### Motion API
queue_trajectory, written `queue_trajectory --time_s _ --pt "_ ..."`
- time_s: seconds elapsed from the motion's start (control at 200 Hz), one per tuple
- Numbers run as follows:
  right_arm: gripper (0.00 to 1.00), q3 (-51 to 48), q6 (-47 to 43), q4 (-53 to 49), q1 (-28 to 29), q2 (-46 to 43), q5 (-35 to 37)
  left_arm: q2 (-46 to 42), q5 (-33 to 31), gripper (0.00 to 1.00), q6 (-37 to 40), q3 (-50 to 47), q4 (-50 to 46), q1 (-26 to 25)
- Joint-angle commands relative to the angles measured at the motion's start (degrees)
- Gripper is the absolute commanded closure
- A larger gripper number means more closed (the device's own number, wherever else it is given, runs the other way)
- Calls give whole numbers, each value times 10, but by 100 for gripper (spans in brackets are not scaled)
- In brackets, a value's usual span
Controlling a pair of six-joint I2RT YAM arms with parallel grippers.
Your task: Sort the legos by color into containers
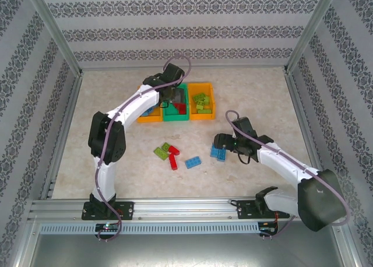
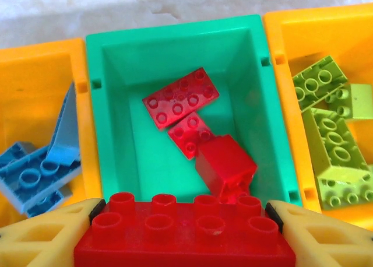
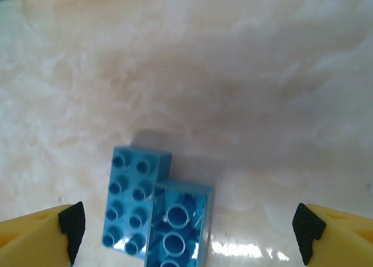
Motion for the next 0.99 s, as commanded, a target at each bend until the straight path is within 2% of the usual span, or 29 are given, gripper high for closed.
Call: queue_trajectory --time_s 0.0,0.165,0.265,0.35,0.375,0.395,0.41,0.709,0.894,0.989 --pt "7 -15 34 -12 19 -24 18 48 17 47 25 53 -54 9" --pt "9 -32 55 -22 39 -44 28 87 21 35 19 90 -65 18" --pt "10 -39 67 -30 44 -44 33 84 20 21 11 85 -62 19" --pt "11 -44 76 -35 45 -39 36 74 27 16 8 71 -55 18" --pt "11 -46 78 -34 45 -38 36 68 30 13 7 65 -52 18" --pt "11 -47 80 -35 45 -38 35 64 33 3 5 61 -48 18" --pt "12 -47 80 -35 45 -37 36 59 34 0 5 56 -46 18" --pt "16 -43 87 -37 48 -6 33 -19 102 0 -7 -30 20 14" --pt "17 -46 90 -43 45 1 46 -18 124 0 -12 -48 36 8" --pt "22 -50 92 -54 33 9 48 -12 135 1 -16 -52 39 3"
